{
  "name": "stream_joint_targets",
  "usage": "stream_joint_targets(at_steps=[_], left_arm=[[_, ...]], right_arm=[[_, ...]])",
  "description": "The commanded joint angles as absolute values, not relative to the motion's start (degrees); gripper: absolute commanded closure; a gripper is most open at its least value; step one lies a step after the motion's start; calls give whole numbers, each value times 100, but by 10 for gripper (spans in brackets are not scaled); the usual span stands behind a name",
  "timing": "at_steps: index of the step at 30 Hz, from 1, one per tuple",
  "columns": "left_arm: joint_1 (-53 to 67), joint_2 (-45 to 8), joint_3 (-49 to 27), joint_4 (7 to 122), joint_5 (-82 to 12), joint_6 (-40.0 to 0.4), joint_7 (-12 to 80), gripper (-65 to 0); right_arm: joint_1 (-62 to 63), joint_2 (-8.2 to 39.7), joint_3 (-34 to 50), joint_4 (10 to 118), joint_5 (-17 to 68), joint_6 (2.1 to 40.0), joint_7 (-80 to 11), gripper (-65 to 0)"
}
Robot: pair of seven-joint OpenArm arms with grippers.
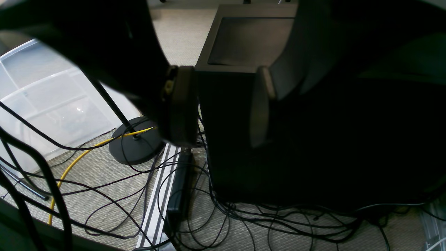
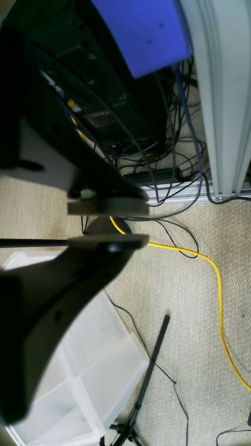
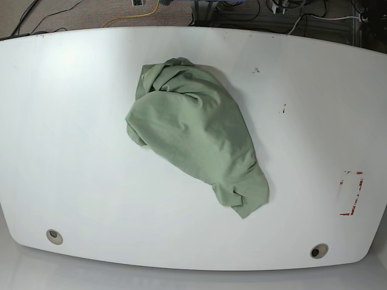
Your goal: Layout the t-shirt on the table in an organized manner, then fold the t-shirt properly
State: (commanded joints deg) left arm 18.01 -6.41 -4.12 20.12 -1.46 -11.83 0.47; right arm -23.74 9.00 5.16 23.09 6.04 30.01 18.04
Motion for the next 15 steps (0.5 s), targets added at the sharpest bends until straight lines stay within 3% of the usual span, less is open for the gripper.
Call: stream_joint_targets(at_steps=[15], left_arm=[[1936,-626,-407,2225,-140,-1145,-22,-235]], right_arm=[[-2385,897,491,2315,616,2987,1815,-70]])
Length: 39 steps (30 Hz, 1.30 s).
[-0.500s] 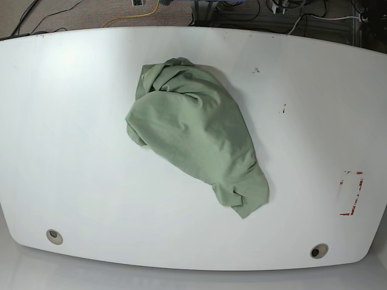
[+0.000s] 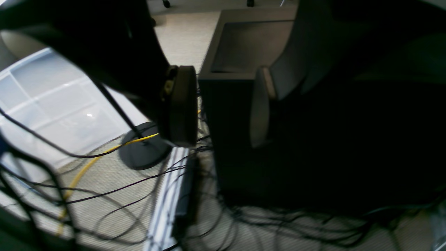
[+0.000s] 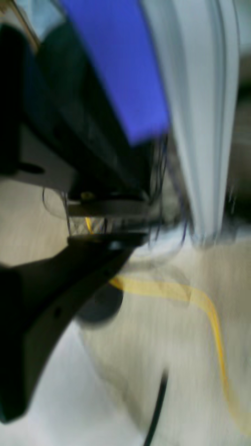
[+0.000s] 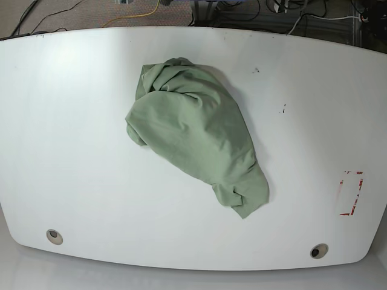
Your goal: Layout the t-shirt on the table in an organized manner, then fold the t-shirt properly
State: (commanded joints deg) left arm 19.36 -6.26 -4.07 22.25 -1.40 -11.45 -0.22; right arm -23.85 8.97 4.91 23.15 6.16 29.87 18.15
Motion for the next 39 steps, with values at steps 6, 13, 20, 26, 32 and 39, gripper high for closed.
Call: stream_joint_targets(at_steps=[6,13,20,26,32,39], left_arm=[[2009,-609,-444,2511,-146,-1144,-24,-234],[2059,-574,-459,2861,-199,-1064,-52,-230],[1473,-549,-374,2167,-163,-1112,-84,-233],[1473,-549,-374,2176,-163,-1112,-84,-233],[1473,-549,-382,2202,-163,-1112,-92,-233],[1473,-549,-391,2211,-163,-1121,-154,-233]], right_arm=[[-2389,897,485,2327,624,2986,1806,-71],[-2392,921,432,2365,586,3035,1863,-68],[-1877,400,400,2255,532,2967,1736,-79],[-1877,365,400,2273,532,2967,1736,-79],[-1877,356,400,2290,532,2967,1754,-79],[-1895,374,426,2290,558,2949,1763,-78]])
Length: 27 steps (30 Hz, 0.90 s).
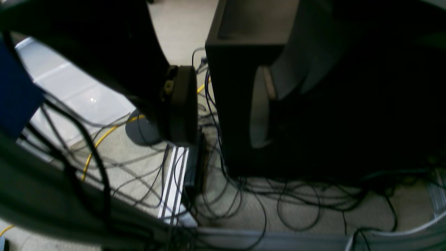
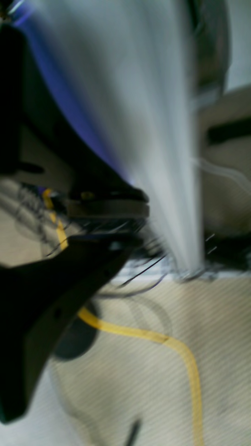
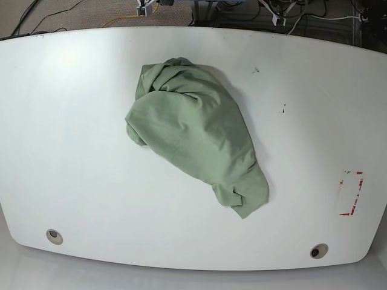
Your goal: Layout the t-shirt on the table in an organized manner, then fold the t-shirt properly
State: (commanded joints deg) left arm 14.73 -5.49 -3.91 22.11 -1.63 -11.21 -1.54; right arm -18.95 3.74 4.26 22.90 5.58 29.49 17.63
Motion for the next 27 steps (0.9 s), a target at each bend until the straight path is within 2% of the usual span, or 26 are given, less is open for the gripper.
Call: stream_joint_targets(at_steps=[7,12,21,27], left_arm=[[1640,-549,-391,2211,-163,-1121,-681,-233],[1727,-549,-391,2220,-171,-1121,-725,-233],[1815,-558,-391,2237,-171,-1121,-734,-233],[2369,-558,-391,3345,-171,-1121,-725,-233]], right_arm=[[-2316,391,391,2941,523,2299,1771,-78],[-2659,400,391,3538,514,2070,1771,-78],[-2879,400,426,3670,514,2026,1842,-78],[-3495,409,426,4444,523,2026,1851,-78]])
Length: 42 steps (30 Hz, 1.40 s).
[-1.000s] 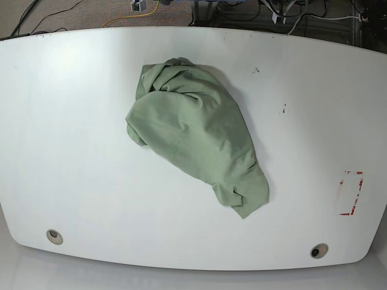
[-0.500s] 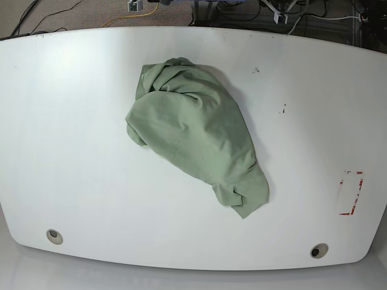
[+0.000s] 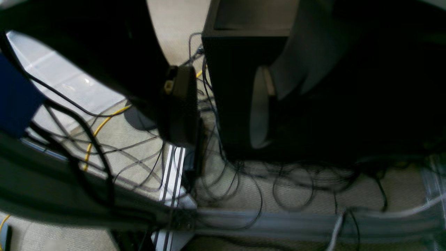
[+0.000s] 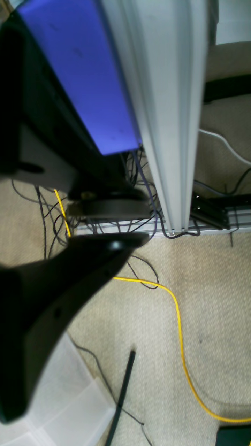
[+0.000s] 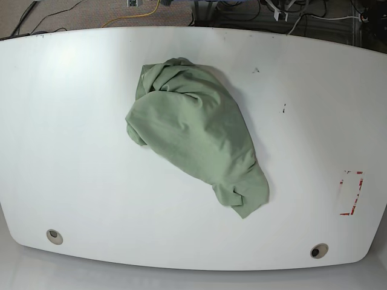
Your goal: Layout the t-shirt on the table in an organized manner, then fold the t-shirt properly
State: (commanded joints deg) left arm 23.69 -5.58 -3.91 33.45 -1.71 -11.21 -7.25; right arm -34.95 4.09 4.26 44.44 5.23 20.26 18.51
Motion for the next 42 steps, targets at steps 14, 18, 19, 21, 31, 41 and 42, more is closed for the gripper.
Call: stream_joint_targets(at_steps=[14,18,19,21,31,41,42], left_arm=[[4066,-541,-760,5727,-180,-1138,-725,-233],[4593,-541,-822,6501,-180,-1138,-725,-233],[4725,-541,-822,6703,-180,-1138,-725,-233],[4998,-541,-866,7160,-180,-1138,-725,-233],[6079,-145,-1596,9200,-189,-1156,-725,-233],[6466,92,-1719,10659,-189,-1156,-725,-233],[6466,136,-1719,10756,-189,-1156,-725,-233]], right_arm=[[-4954,409,435,6334,567,1613,1868,-78],[-5464,409,435,7064,567,1481,1859,-78],[-5587,409,435,7231,567,1455,1859,-78],[-5859,409,444,7582,567,1429,1868,-78],[-6932,171,892,9455,567,1481,1868,-78],[-7134,180,971,10607,567,1481,1868,-78],[-7125,180,971,10695,567,1490,1868,-78]])
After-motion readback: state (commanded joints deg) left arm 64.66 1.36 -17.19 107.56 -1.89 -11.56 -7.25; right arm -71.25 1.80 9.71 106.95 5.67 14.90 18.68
